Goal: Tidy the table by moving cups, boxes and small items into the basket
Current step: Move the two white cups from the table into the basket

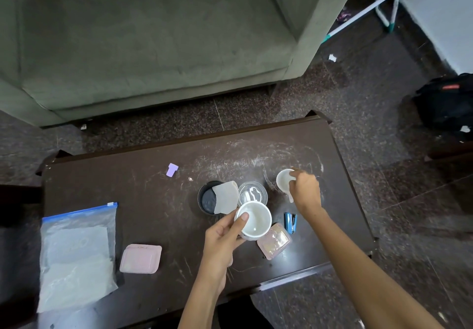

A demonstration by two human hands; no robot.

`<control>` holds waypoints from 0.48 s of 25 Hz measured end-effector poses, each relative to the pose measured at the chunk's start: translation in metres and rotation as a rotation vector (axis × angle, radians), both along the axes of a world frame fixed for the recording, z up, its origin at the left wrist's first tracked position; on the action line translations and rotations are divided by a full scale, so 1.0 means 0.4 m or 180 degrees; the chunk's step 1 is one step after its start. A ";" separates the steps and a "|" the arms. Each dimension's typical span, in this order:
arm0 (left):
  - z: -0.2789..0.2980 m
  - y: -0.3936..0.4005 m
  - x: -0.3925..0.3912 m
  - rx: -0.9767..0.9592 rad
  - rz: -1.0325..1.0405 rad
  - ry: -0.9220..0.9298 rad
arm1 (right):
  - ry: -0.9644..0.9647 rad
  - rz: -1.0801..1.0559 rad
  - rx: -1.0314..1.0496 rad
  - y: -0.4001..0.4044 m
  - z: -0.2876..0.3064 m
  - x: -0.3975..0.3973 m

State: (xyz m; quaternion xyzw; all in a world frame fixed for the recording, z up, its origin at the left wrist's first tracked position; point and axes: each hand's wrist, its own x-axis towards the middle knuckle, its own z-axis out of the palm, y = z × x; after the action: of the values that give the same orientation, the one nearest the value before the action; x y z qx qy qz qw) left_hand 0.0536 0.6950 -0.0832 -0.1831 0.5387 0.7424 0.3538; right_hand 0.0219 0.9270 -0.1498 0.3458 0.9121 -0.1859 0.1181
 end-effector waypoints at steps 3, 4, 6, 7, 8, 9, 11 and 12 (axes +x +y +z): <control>0.024 -0.028 0.006 -0.0044 -0.0017 -0.0011 | 0.0378 0.0185 0.0039 -0.015 0.101 0.006; 0.044 -0.046 0.008 -0.0083 -0.0019 -0.0009 | 0.0498 0.0265 0.0045 -0.032 0.144 0.006; 0.082 -0.089 0.007 -0.0135 -0.0010 -0.0015 | 0.0733 0.0492 0.0024 -0.087 0.223 0.009; 0.106 -0.122 0.007 -0.0158 0.0022 -0.0017 | 0.0801 0.0654 -0.0016 -0.129 0.263 0.014; 0.125 -0.152 0.007 -0.0178 0.0072 -0.0025 | 0.0853 0.0820 -0.0063 -0.172 0.295 0.017; 0.147 -0.189 0.006 -0.0196 0.0121 -0.0015 | 0.0900 0.0992 -0.0105 -0.222 0.324 0.022; 0.184 -0.292 0.009 -0.0267 0.0253 -0.0018 | 0.1003 0.1311 -0.0195 -0.345 0.373 0.033; 0.202 -0.353 0.012 -0.0310 0.0306 -0.0019 | 0.1053 0.1426 -0.0262 -0.411 0.391 0.038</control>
State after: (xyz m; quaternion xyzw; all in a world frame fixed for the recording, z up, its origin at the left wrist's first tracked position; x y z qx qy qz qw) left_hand 0.0583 0.5538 -0.0023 -0.2280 0.5636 0.7309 0.3100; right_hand 0.0371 0.7627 0.0067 0.0954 0.9644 -0.2460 0.0198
